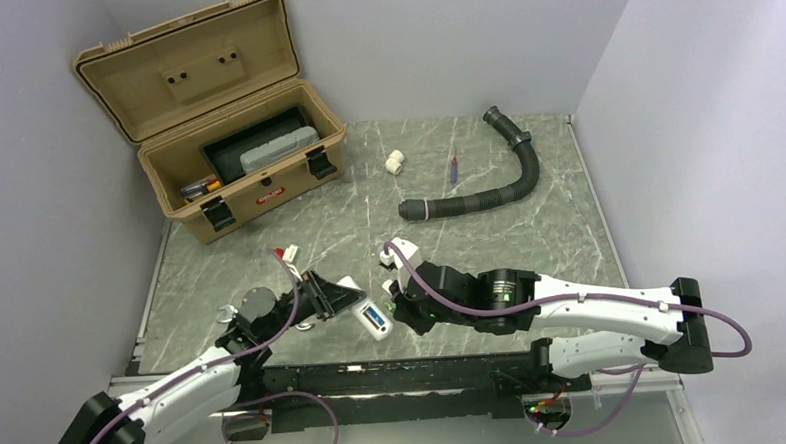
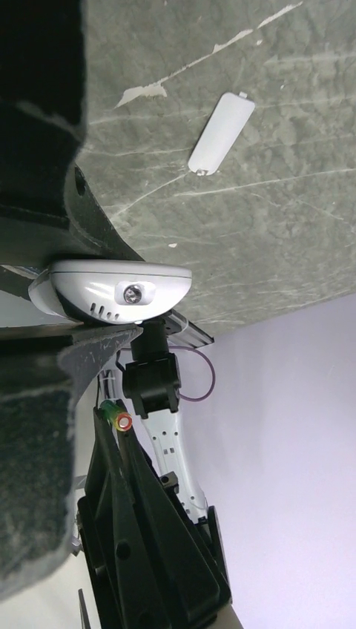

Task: Load the batteries into the remote control
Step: Load the battery into the remote control.

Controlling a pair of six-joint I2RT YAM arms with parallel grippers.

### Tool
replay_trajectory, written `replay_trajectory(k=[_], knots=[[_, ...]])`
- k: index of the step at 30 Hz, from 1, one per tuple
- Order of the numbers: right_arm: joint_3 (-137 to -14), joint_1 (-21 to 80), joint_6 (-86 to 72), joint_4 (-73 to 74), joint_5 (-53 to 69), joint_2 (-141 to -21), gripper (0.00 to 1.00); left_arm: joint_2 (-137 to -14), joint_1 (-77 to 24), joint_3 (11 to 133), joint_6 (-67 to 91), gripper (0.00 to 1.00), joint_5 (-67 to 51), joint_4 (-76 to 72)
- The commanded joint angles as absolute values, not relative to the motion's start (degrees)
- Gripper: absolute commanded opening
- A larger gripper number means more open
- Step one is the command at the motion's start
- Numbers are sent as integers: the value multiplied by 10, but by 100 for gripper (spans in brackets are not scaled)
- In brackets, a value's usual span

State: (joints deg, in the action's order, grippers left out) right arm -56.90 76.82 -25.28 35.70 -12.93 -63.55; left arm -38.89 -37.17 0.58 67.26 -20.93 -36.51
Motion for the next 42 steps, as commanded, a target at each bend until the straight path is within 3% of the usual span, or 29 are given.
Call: replay_trajectory(k=[1, 17, 36, 42], knots=[[-582, 770, -234, 334, -115, -623, 0, -422, -407, 23, 668, 0, -170, -459], [-553, 771, -252, 310, -92, -649, 0, -562, -430, 19, 715, 0, -163, -627], [-562, 771, -300, 294, -100, -704, 0, -535, -434, 19, 709, 0, -151, -595], [-566, 771, -302, 299, -107, -712, 6, -528, -433, 18, 708, 0, -151, -594]])
